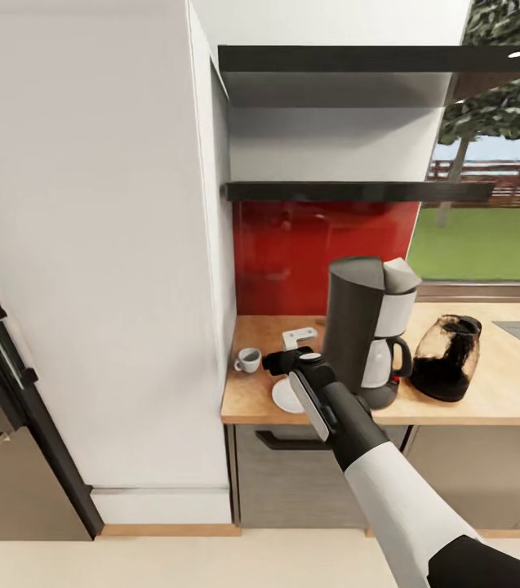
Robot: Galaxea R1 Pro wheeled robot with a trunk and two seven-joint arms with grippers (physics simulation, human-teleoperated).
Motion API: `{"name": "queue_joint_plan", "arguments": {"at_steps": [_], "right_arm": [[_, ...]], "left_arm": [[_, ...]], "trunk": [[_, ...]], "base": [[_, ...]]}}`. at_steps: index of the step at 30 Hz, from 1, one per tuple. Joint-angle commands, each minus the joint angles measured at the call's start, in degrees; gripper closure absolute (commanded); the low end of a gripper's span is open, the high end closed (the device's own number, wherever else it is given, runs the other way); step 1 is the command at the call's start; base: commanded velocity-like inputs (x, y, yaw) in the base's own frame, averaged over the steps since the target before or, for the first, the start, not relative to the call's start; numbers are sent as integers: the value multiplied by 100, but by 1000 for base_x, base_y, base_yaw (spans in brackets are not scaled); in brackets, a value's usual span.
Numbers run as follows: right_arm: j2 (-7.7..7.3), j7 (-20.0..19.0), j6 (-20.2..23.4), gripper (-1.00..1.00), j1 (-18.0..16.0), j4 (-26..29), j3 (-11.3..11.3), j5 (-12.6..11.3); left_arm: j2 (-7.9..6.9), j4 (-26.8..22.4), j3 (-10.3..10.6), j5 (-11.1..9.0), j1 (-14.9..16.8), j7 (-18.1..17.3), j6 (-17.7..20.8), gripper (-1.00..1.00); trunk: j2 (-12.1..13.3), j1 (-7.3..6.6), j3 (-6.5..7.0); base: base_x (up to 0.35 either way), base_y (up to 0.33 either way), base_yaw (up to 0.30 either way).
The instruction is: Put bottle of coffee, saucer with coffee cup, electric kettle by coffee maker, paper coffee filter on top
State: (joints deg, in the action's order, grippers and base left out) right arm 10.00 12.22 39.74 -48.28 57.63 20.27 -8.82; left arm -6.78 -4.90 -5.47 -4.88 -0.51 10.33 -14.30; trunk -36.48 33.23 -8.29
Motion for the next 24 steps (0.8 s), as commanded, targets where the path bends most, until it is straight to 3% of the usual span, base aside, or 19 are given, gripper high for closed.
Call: {"name": "queue_joint_plan", "arguments": {"at_steps": [1, 11, 18, 24], "right_arm": [[0, 52, 16, -100, -6, 3, 12, -58], [0, 55, 16, -100, -6, -5, -17, -48], [0, 61, 32, -100, -6, -345, -323, -45], [0, 59, 34, -100, -6, -525, -368, -49]], "left_arm": [[-3, -11, -15, -51, -3, -13, -16, -100], [5, 66, -15, -48, 7, -22, -11, -100], [25, 282, -15, -37, 5, -42, -6, -100], [19, 302, -15, -38, -3, -48, 0, -100]], "trunk": [[-8, 2, -8], [-8, 2, -8], [-8, 2, -8], [-8, 2, -8]], "base": [[35, 3, 0], [252, 75, 0], [104, 34, 0], [89, 45, 0]]}}
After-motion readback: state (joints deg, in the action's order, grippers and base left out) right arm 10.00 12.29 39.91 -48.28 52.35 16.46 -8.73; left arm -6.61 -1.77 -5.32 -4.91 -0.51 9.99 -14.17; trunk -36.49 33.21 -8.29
